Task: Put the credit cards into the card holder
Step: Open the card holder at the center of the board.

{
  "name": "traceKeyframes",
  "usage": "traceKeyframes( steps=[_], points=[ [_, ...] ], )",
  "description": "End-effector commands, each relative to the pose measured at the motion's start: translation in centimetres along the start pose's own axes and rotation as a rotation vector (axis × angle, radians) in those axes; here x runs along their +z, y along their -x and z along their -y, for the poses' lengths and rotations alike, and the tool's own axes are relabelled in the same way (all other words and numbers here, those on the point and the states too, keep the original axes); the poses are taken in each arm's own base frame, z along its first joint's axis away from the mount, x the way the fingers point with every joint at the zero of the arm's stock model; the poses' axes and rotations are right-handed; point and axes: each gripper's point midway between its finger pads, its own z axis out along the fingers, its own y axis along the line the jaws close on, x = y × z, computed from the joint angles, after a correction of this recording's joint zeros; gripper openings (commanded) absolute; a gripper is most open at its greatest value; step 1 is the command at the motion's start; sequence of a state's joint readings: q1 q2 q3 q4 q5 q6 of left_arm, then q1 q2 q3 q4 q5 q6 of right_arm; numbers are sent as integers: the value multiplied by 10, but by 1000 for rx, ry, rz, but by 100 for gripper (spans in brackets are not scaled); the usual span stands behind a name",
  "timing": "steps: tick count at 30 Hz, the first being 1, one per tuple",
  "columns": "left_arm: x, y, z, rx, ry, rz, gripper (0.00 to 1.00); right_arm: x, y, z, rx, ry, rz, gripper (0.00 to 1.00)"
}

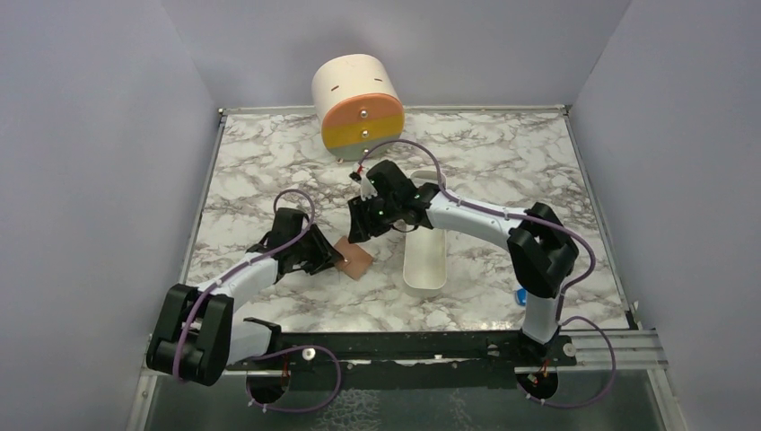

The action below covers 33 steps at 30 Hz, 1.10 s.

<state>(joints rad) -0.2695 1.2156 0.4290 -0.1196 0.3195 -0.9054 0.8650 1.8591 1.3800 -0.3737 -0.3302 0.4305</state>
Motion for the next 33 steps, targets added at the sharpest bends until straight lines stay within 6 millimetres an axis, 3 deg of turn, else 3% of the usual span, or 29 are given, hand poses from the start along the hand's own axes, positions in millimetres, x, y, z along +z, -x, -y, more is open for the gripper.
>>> traceKeyframes(
  steps=[1,12,23,28,33],
  points=[
    [1,11,10,26,-28,30,39,17,0,11,-49,-42,-23,42],
    [-2,0,0,18,-20,11,39,49,-30,31,-25,-49,-119,43],
    [-1,-4,-4,24,-16,2,38,62,-53,38,-8,-25,-163,39],
    [-3,-4,-1,25,-26,2,38,64,-63,44,9,-41,-175,25],
    [-10,4,11,62,-37,6,41,48,-47,38,-3,-60,-122,2]
  ],
)
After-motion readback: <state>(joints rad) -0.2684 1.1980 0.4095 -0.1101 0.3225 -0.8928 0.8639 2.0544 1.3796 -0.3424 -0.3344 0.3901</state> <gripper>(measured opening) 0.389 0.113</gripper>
